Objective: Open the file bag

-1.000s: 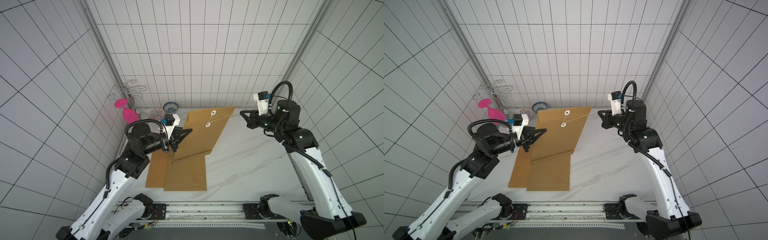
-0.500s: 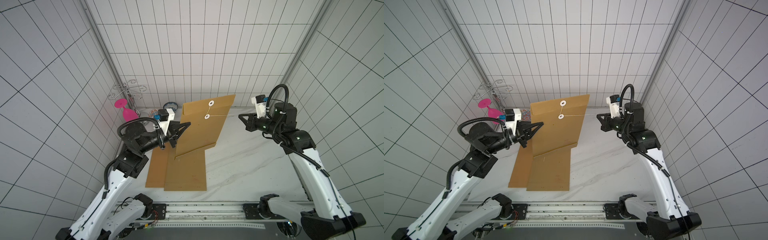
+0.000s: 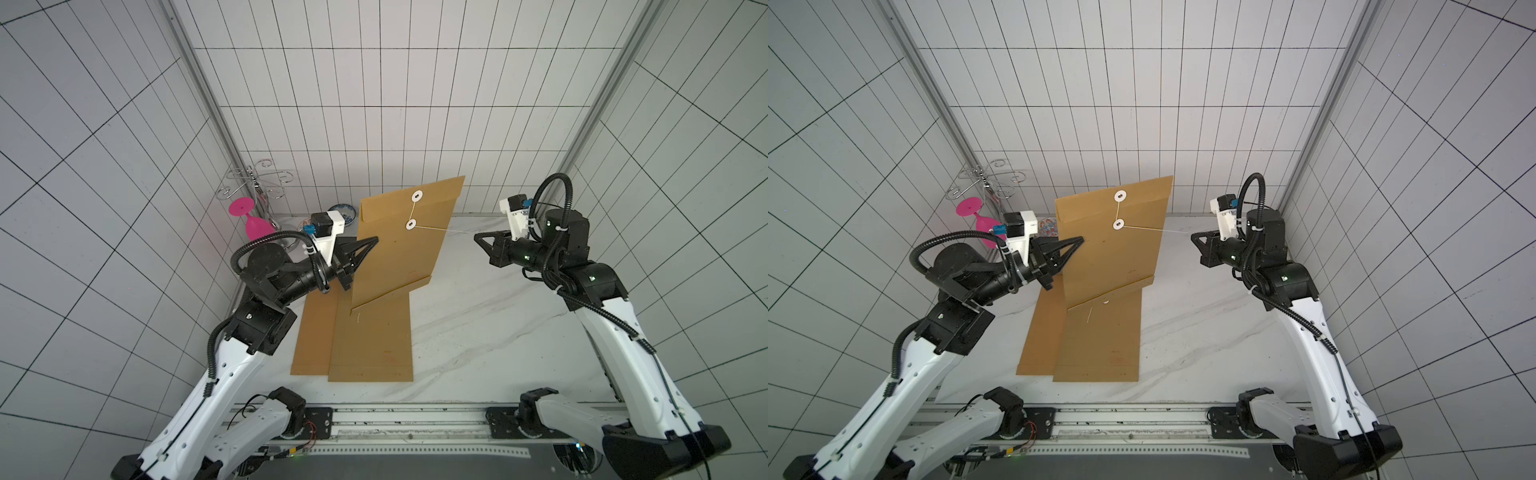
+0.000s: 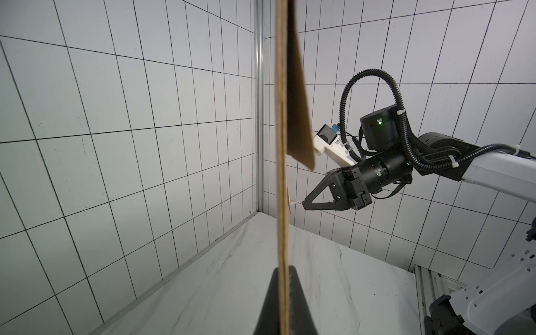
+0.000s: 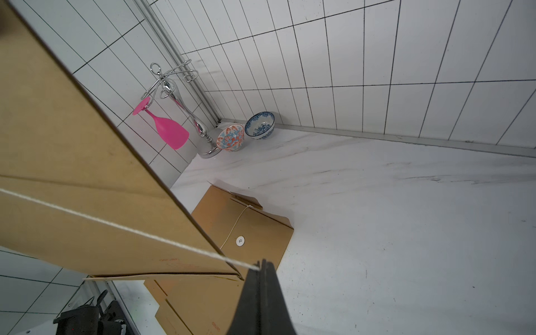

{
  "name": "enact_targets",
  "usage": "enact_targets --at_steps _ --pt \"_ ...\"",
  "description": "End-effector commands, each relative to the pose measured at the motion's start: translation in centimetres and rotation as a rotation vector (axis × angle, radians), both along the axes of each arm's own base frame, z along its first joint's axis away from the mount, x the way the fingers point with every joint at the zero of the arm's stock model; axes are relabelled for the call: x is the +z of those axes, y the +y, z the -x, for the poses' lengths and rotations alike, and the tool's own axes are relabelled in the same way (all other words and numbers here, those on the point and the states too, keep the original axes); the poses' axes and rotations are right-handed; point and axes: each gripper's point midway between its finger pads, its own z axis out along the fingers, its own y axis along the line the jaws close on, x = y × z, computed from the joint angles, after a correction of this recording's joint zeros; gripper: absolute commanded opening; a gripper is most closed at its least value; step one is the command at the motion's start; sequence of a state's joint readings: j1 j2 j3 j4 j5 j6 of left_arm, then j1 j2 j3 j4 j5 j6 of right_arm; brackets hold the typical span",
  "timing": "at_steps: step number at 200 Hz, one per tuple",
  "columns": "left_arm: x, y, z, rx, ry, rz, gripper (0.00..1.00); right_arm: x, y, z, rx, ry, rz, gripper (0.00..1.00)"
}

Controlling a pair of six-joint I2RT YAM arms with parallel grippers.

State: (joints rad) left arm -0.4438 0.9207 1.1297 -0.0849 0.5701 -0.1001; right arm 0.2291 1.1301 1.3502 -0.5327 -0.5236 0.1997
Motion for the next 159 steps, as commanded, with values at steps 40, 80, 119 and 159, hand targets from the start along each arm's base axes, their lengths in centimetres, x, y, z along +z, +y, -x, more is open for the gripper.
enact_targets --at_steps 40,80,119,159 --pt "4.5 1.6 -4.1 0.193 0.002 0.095 0.0 -0.2 4.9 2.1 0.165 -0.023 -0.064 0.0" --pt "5.5 2.1 -6.5 0.326 0.008 0.106 0.0 0.1 8.0 3.0 0.247 -0.044 -0.075 0.0" --pt "5.8 0.9 -7.6 0.413 0.003 0.086 0.0 0.2 11.4 4.1 0.342 -0.045 -0.085 0.0" --pt "5.3 -0.5 -8.3 0.448 0.002 0.044 0.0 0.8 13.5 5.0 0.402 -0.058 -0.094 0.0"
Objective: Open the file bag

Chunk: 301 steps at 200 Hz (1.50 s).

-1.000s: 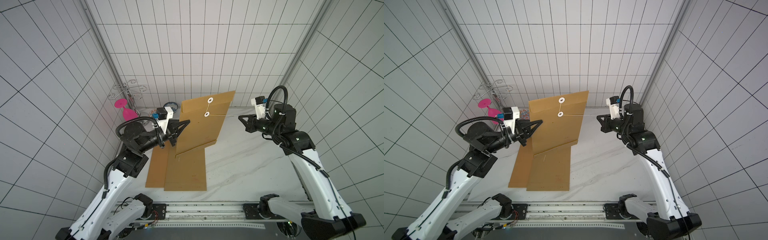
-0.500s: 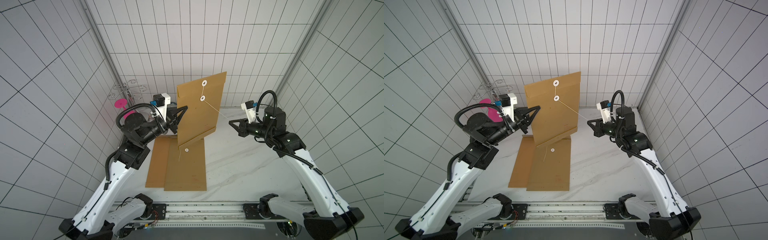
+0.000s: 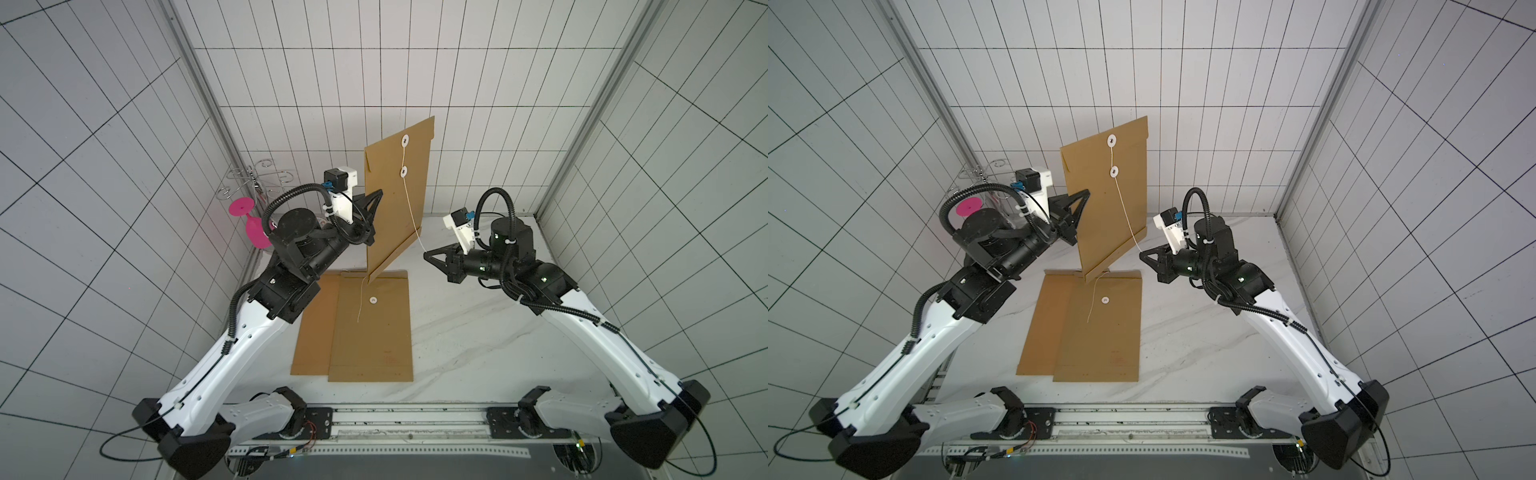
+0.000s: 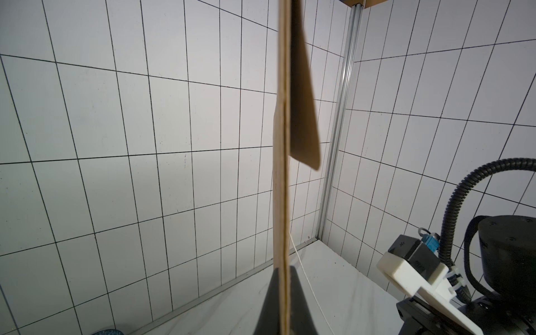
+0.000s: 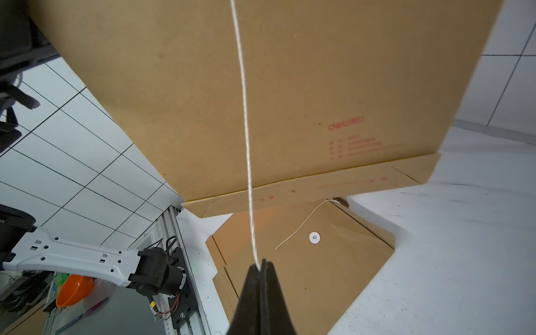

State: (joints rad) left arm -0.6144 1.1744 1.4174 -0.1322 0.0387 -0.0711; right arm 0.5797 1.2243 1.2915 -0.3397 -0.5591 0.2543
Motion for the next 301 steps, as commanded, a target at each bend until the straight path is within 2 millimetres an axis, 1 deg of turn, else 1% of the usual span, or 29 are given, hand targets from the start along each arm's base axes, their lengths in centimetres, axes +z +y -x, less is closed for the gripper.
enact_targets --at_steps 1,41,73,103,138,165,208,253,301 --pt "1.0 0.7 -0.7 0.09 -0.028 -0.013 0.0 2.6 1.1 0.6 0.034 -0.062 -0.048 0.0" --pt "-0.9 -0.8 -1.8 0.087 0.01 -0.079 0.0 3.5 2.1 1.3 0.068 -0.077 -0.068 0.0" --pt "-2.8 -1.7 -2.5 0.113 0.032 -0.142 0.0 5.1 2.5 2.3 0.098 -0.109 -0.095 0.0" --pt "-4.4 -2.0 -3.3 0.135 0.056 -0.184 0.0 6.6 2.5 3.3 0.125 -0.141 -0.127 0.0" --pt "-5.9 -2.4 -3.9 0.142 0.084 -0.221 0.0 7.3 2.7 4.1 0.15 -0.164 -0.147 0.0" --pt "-7.3 -2.5 -4.4 0.161 0.11 -0.261 0.0 8.4 2.7 4.7 0.169 -0.188 -0.172 0.0" --pt "-9.0 -2.7 -4.6 0.153 0.138 -0.292 0.0 9.2 2.5 4.9 0.166 -0.207 -0.185 0.0" --pt "-11.0 -3.1 -4.7 0.138 0.175 -0.333 0.0 10.6 2.1 5.2 0.159 -0.242 -0.203 0.0" --pt "-12.6 -3.2 -4.4 0.123 0.208 -0.363 0.0 11.3 1.8 5.2 0.145 -0.262 -0.215 0.0"
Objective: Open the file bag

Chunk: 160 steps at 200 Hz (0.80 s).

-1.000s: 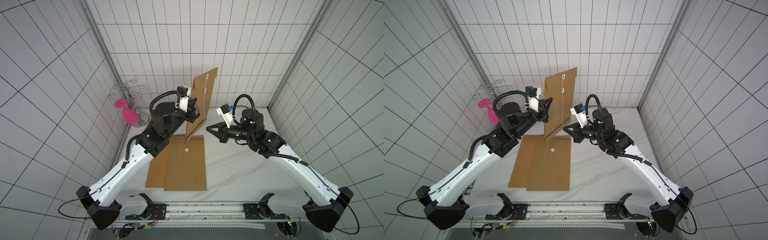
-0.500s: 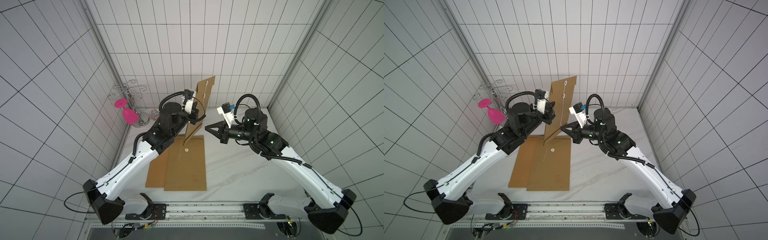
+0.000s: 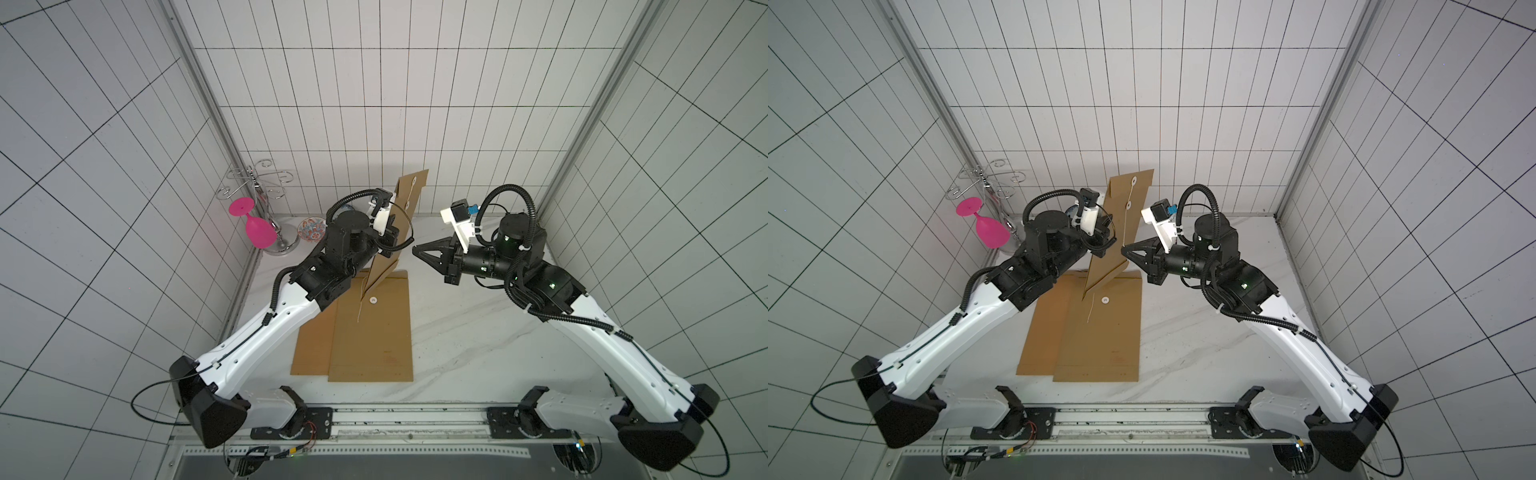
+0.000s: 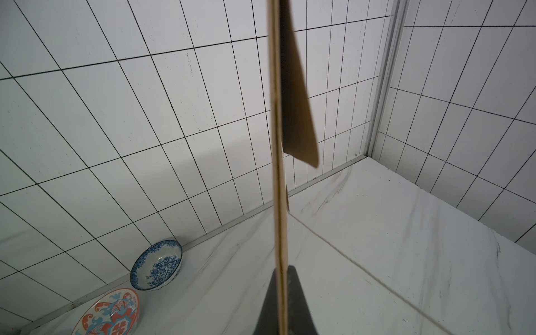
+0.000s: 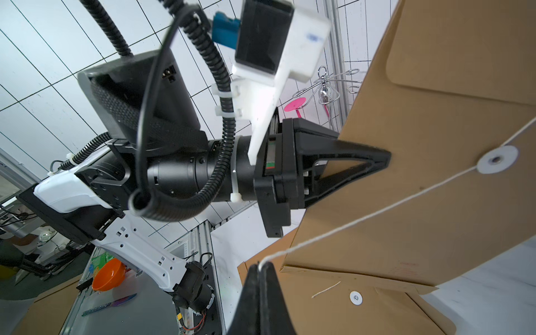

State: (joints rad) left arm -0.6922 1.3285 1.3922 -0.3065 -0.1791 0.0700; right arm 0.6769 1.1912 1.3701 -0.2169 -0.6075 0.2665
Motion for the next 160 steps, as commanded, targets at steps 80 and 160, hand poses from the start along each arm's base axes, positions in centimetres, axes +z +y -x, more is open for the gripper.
enact_targets --at_steps 80,160 --pt "-2.7 -0.1 0.9 -0.028 0.043 -0.044 0.0 4.9 -1.1 1.1 -0.026 -0.112 -0.082 0.0" --pt "-1.6 1.8 3.2 -0.134 0.065 0.049 0.0 5.0 -6.7 -3.0 -0.39 -0.181 0.072 0.0"
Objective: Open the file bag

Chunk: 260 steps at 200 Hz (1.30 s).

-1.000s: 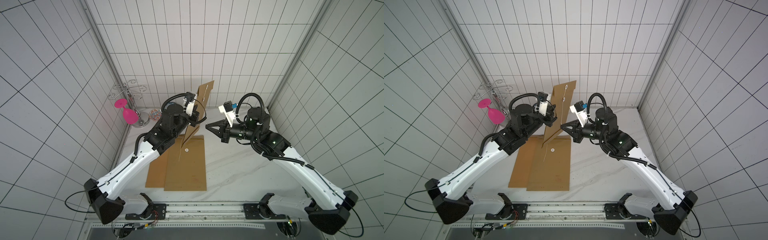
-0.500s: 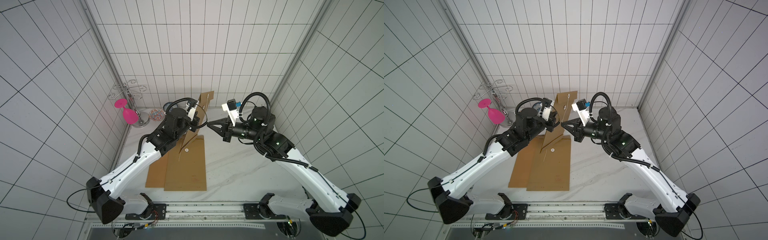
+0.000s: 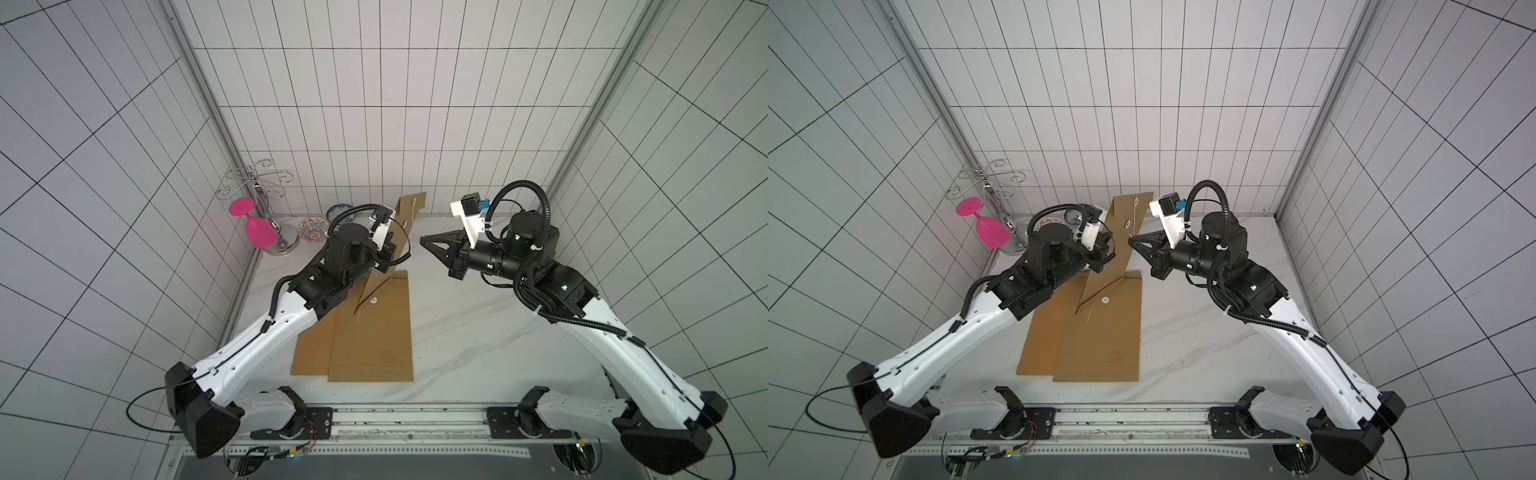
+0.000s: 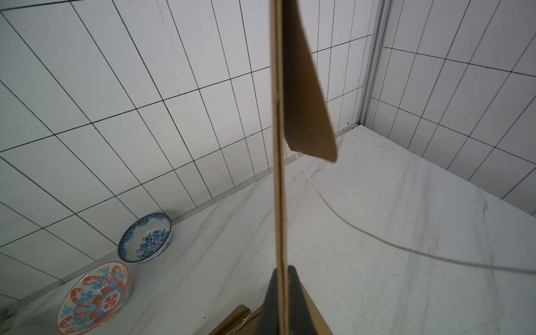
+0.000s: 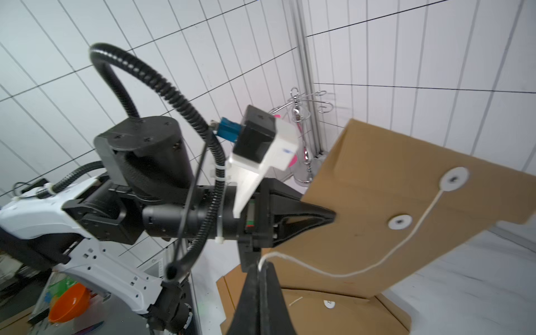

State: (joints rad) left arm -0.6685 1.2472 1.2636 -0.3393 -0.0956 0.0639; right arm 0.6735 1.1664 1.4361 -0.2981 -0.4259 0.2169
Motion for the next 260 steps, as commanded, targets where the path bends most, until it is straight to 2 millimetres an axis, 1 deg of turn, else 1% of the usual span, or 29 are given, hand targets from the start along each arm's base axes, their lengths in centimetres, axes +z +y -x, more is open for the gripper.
enact_targets --at_steps 1,13,31,48,73,98,130,158,172,189,211,233,244,252,260 --pt "2.1 0.9 1.4 -0.077 -0.009 0.085 0.0 3.3 -4.5 -1.5 -0.219 -0.115 0.046 0.0" --pt "2.4 1.3 2.0 -0.095 -0.002 0.09 0.0 3.9 -6.6 -2.9 -0.304 -0.118 0.061 0.0" --pt "2.7 1.8 2.9 -0.11 -0.002 0.074 0.0 5.0 -9.6 -4.7 -0.388 -0.121 0.046 0.0" --pt "2.6 1.9 3.6 -0.133 0.01 0.056 0.0 6.4 -11.5 -5.9 -0.432 -0.133 0.024 0.0" --pt "2.2 1.6 4.5 -0.178 0.045 0.026 0.0 8.4 -13.0 -7.0 -0.467 -0.168 0.01 0.0" --pt "1.9 1.1 5.6 -0.241 0.071 0.015 0.0 10.0 -14.8 -8.5 -0.52 -0.19 0.001 0.0" --pt "1.3 0.9 6.2 -0.272 0.106 0.003 0.0 11.0 -17.2 -10.8 -0.572 -0.183 -0.019 0.0" --pt "1.2 0.8 6.7 -0.297 0.108 -0.01 0.0 12.0 -19.4 -12.6 -0.609 -0.172 -0.048 0.0" --pt "1.2 0.5 7.0 -0.322 0.11 -0.017 0.0 12.1 -20.4 -13.7 -0.622 -0.155 -0.062 0.0" --pt "1.2 0.3 7.5 -0.357 0.112 -0.023 0.0 12.1 -21.0 -14.8 -0.618 -0.141 -0.078 0.0" --pt "1.5 -0.1 8.7 -0.422 0.098 -0.024 0.0 11.5 -21.9 -16.3 -0.619 -0.109 -0.088 0.0" --pt "1.9 -0.7 10.3 -0.515 0.078 -0.013 0.0 10.6 -22.5 -18.0 -0.606 -0.07 -0.098 0.0" --pt "2.3 -0.9 11.1 -0.558 0.065 -0.002 0.0 10.2 -22.3 -18.6 -0.567 -0.047 -0.112 0.0" --pt "2.4 -1.1 11.5 -0.582 0.06 0.006 0.0 10.1 -21.6 -18.8 -0.513 -0.04 -0.121 0.0" --pt "2.7 -1.1 11.7 -0.591 0.056 0.014 0.0 10.0 -20.9 -18.8 -0.455 -0.035 -0.129 0.06"
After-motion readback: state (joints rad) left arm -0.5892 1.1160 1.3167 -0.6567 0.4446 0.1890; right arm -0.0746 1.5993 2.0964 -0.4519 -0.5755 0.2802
